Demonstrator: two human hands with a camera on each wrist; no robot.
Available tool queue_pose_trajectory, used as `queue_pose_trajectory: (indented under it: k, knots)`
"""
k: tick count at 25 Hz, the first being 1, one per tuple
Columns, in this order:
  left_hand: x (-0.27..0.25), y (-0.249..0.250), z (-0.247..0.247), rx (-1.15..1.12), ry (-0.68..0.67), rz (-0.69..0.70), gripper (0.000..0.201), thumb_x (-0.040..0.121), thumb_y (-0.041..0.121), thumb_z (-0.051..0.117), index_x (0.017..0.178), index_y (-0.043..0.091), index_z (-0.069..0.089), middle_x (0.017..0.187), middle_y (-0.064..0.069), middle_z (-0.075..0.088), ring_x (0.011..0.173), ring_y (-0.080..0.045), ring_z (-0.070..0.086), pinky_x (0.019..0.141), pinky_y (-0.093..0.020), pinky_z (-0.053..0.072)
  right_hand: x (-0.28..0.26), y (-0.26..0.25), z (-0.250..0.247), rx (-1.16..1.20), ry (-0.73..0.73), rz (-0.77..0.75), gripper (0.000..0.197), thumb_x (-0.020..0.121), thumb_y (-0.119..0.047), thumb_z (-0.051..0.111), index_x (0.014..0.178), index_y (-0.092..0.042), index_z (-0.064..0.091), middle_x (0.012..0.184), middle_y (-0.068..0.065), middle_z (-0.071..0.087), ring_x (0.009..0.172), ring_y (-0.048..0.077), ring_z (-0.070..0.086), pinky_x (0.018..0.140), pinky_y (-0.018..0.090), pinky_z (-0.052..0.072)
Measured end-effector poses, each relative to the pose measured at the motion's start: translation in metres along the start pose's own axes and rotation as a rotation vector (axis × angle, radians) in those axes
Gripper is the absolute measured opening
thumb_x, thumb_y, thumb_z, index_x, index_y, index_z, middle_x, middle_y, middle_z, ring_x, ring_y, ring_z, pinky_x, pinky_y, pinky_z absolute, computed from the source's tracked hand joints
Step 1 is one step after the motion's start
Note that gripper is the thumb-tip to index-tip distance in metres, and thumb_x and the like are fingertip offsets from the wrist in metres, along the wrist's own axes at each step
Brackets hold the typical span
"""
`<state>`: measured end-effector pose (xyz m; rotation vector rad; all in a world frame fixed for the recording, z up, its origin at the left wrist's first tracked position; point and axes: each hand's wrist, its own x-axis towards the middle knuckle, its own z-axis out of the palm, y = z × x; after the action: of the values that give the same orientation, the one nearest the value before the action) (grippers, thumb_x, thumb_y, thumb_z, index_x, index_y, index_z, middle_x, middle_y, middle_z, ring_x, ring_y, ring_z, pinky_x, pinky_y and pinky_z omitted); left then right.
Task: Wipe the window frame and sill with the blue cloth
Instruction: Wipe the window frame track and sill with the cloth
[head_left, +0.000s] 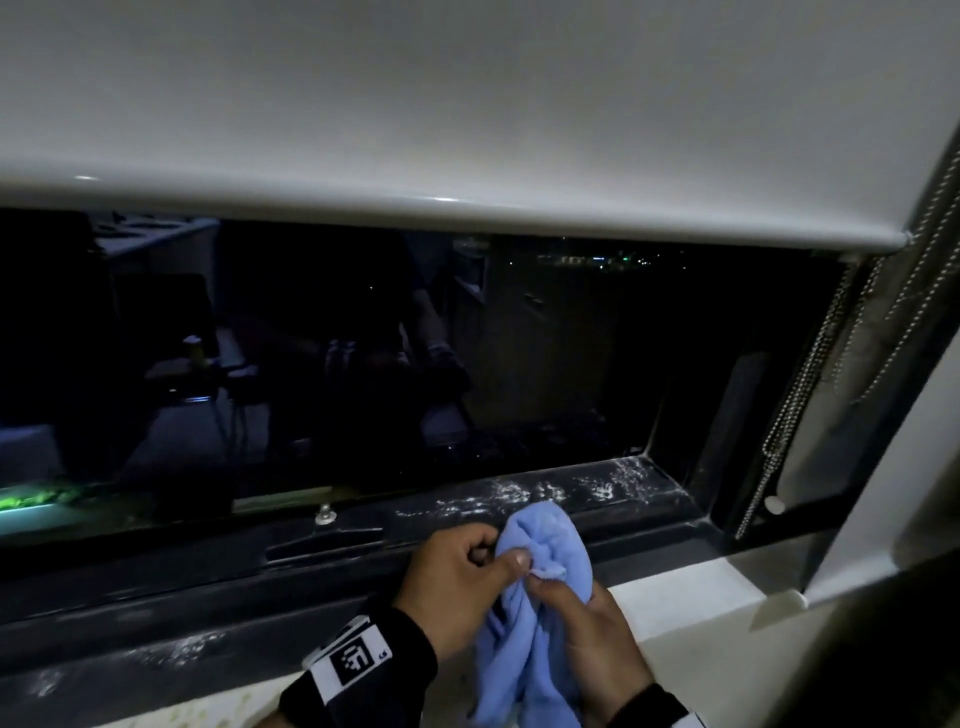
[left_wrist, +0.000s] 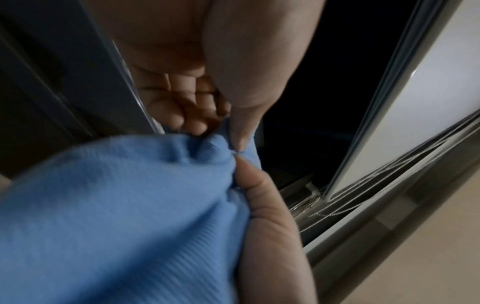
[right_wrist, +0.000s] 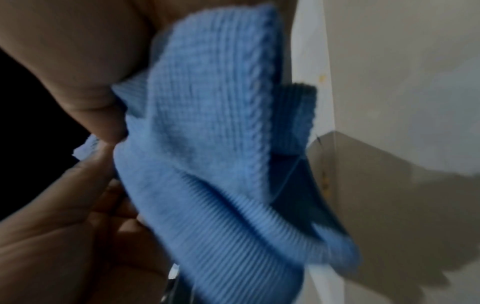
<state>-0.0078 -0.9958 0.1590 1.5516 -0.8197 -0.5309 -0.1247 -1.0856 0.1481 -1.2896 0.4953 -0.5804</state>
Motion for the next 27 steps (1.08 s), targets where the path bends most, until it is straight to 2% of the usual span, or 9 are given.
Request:
queue_pose_trajectory:
  k: [4, 5, 8, 11, 15, 18, 21, 24, 27]
  knots:
    - [0.02, -0.002, 0.029, 0.102, 0.041, 0.05, 0.003, 0.081, 0.02, 0.068, 0.08, 0.022, 0.069, 0.066, 0.004, 0.058, 0.056, -0.011, 0.048, 0.059, -0.025, 0.043, 0.022, -0.005, -0.061, -0.357, 0.123, -0.123, 0.015, 0.078, -0.027, 0.067, 0.09, -0.018, 0.07, 0.083, -0.005, 0.074, 0.079, 0.001, 0.067, 0.061, 0.011, 0.049]
    - [0.025, -0.003, 0.034, 0.252, 0.095, 0.122, 0.004, 0.082, 0.026, 0.066, 0.086, 0.024, 0.068, 0.071, 0.007, 0.059, 0.062, -0.009, 0.052, 0.065, -0.025, 0.046, 0.026, -0.008, -0.077, -0.454, 0.156, -0.143, 0.004, 0.083, -0.023, 0.067, 0.085, -0.02, 0.068, 0.079, -0.004, 0.073, 0.076, 0.002, 0.065, 0.06, 0.011, 0.047]
    - [0.034, -0.003, 0.046, 0.759, 0.162, 0.321, 0.022, 0.086, 0.041, 0.05, 0.097, 0.028, 0.063, 0.085, 0.01, 0.057, 0.08, -0.008, 0.053, 0.074, -0.026, 0.047, 0.04, -0.018, -0.119, -0.833, 0.193, -0.214, 0.019, 0.083, -0.009, 0.064, 0.077, -0.026, 0.061, 0.073, -0.003, 0.068, 0.071, 0.016, 0.062, 0.056, 0.016, 0.04]
    - [0.043, -0.007, 0.06, 1.099, 0.156, 0.425, 0.025, 0.083, 0.041, 0.047, 0.091, 0.024, 0.064, 0.086, 0.006, 0.061, 0.082, -0.016, 0.056, 0.071, -0.033, 0.053, 0.062, -0.047, -0.138, -1.179, 0.247, -0.324, 0.012, 0.078, -0.013, 0.064, 0.089, -0.018, 0.061, 0.077, 0.009, 0.068, 0.075, 0.033, 0.063, 0.061, 0.026, 0.037]
    - [0.051, -0.02, 0.077, 1.3, 0.125, 0.333, 0.028, 0.067, 0.036, 0.073, 0.089, 0.021, 0.067, 0.085, 0.005, 0.064, 0.075, -0.018, 0.059, 0.062, -0.032, 0.054, 0.114, -0.099, -0.145, -1.655, 0.209, -0.354, 0.031, 0.084, -0.019, 0.052, 0.115, -0.02, 0.051, 0.102, 0.007, 0.065, 0.094, 0.031, 0.062, 0.07, 0.034, 0.045]
    - [0.056, -0.031, 0.075, 1.345, 0.154, 0.335, 0.027, 0.068, 0.034, 0.065, 0.089, 0.017, 0.069, 0.083, 0.004, 0.065, 0.071, -0.018, 0.059, 0.059, -0.031, 0.054, 0.156, -0.11, -0.129, -1.898, 0.062, -0.345, 0.032, 0.091, -0.012, 0.042, 0.122, -0.013, 0.046, 0.117, 0.01, 0.056, 0.106, 0.03, 0.058, 0.08, 0.037, 0.047]
    - [0.06, -0.036, 0.072, 1.369, 0.164, 0.353, 0.036, 0.071, 0.034, 0.044, 0.087, 0.015, 0.07, 0.078, 0.003, 0.063, 0.068, -0.019, 0.057, 0.055, -0.03, 0.052, 0.18, -0.102, -0.123, -1.987, -0.018, -0.217, 0.031, 0.094, -0.01, 0.036, 0.122, -0.009, 0.047, 0.119, 0.013, 0.058, 0.104, 0.034, 0.06, 0.079, 0.04, 0.048]
    - [0.058, -0.031, 0.072, 1.397, 0.155, 0.393, 0.026, 0.064, 0.031, 0.066, 0.083, 0.015, 0.071, 0.074, 0.003, 0.062, 0.066, -0.018, 0.057, 0.051, -0.03, 0.051, 0.187, -0.091, -0.128, -1.967, -0.061, -0.139, 0.033, 0.092, -0.007, 0.036, 0.122, -0.016, 0.047, 0.114, 0.014, 0.06, 0.101, 0.034, 0.061, 0.081, 0.042, 0.049]
    - [0.056, -0.026, 0.07, 1.386, 0.127, 0.364, 0.035, 0.054, 0.028, 0.078, 0.085, 0.012, 0.071, 0.074, 0.003, 0.06, 0.065, -0.018, 0.057, 0.048, -0.03, 0.052, 0.184, -0.088, -0.129, -1.757, -0.057, -0.075, 0.029, 0.088, -0.016, 0.041, 0.111, -0.034, 0.042, 0.104, 0.013, 0.06, 0.093, 0.034, 0.06, 0.078, 0.047, 0.051]
